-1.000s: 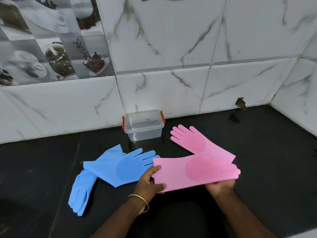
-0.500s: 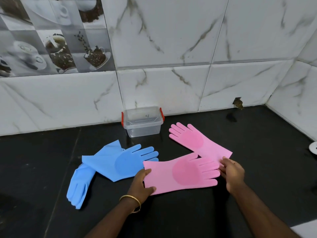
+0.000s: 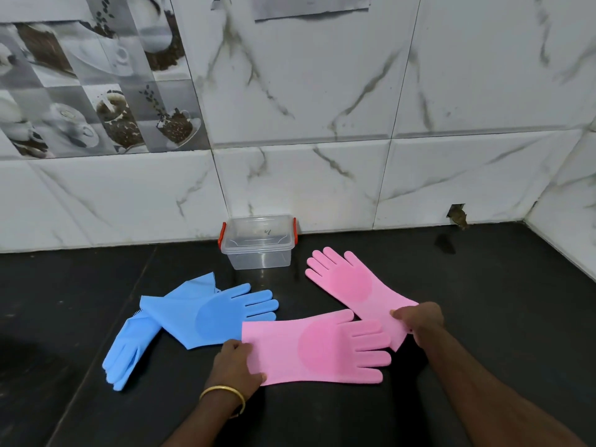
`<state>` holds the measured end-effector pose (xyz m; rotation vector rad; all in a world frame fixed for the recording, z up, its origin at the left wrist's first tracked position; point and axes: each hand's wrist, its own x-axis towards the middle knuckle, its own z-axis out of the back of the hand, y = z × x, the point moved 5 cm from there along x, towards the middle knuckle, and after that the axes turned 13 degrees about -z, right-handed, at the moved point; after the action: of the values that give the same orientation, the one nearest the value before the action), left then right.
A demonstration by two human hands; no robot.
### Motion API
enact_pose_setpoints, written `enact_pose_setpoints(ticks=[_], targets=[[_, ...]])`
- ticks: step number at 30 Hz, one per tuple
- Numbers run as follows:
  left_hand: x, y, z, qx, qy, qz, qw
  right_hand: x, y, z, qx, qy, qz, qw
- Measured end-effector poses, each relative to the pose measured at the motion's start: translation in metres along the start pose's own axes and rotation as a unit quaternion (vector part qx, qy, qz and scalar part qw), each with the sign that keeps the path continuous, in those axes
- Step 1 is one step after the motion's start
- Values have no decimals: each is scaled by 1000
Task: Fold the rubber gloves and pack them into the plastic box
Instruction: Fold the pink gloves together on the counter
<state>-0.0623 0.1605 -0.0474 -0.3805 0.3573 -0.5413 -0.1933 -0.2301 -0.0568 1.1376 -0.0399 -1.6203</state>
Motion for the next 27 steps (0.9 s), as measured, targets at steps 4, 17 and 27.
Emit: enact_pose_setpoints(ticks=[4, 17, 27], targets=[[-5, -16, 6, 89, 0, 35, 995, 3, 8, -2, 35, 76, 19, 996], [50, -246, 32, -91, -51, -314, 944, -61, 95, 7, 153, 331, 143, 920], [102, -308, 60, 127, -42, -262, 956, -86, 131, 19, 181, 400, 165, 883]])
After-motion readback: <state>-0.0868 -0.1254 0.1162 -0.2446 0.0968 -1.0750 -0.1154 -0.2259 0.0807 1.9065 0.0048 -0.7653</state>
